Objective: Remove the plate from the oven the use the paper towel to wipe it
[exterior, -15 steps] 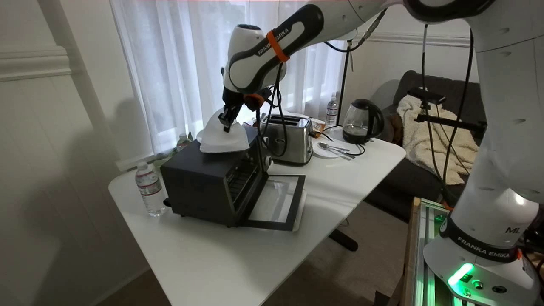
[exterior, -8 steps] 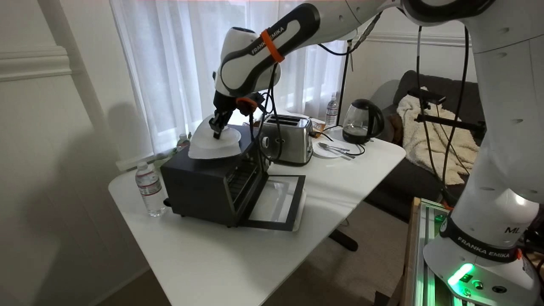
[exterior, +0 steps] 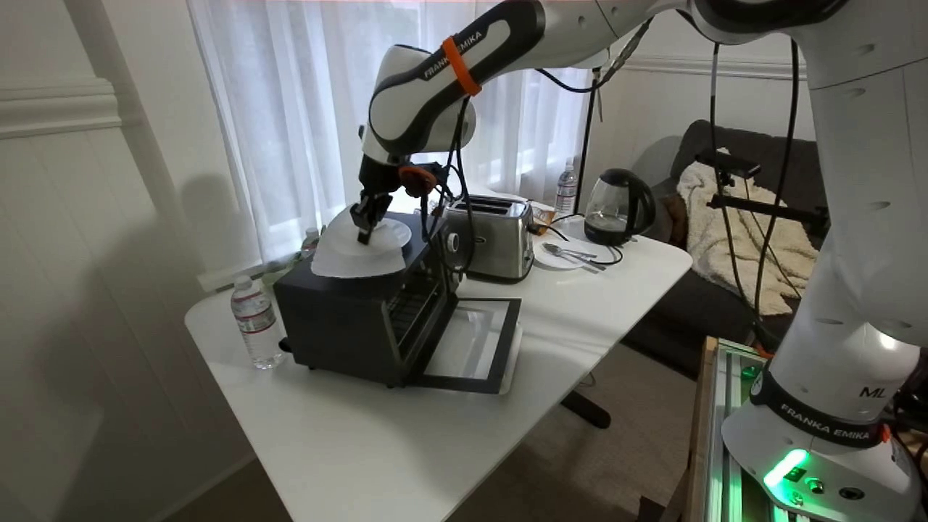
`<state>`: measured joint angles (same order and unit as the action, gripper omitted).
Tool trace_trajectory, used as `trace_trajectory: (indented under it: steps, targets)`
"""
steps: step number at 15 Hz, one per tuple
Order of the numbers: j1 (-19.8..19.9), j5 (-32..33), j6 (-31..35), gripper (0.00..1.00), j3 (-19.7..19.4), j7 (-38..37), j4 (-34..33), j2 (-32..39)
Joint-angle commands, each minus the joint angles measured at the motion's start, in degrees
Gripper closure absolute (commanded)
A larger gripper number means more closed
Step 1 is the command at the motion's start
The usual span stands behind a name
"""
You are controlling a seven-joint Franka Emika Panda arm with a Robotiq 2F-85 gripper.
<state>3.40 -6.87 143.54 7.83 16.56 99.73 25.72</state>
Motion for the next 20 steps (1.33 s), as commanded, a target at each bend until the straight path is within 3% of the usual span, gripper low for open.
trace_trajectory:
  steps: [1,6,11,15,20]
  targets:
    - [-0.2,-0.1,-3.7,1.0,-2.0,-3.7,2.2,-2.7]
    - [-0.5,0.8,-7.4,1.0,-5.2,-9.3,2.4,-4.4]
    - [-0.8,3.1,-2.2,1.0,-7.3,-9.9,1.6,-2.9]
    - [-0.4,2.7,3.5,1.0,-6.4,-7.9,1.3,-0.8]
    - [0.7,-0.5,9.0,1.0,-2.5,-4.8,1.4,1.1]
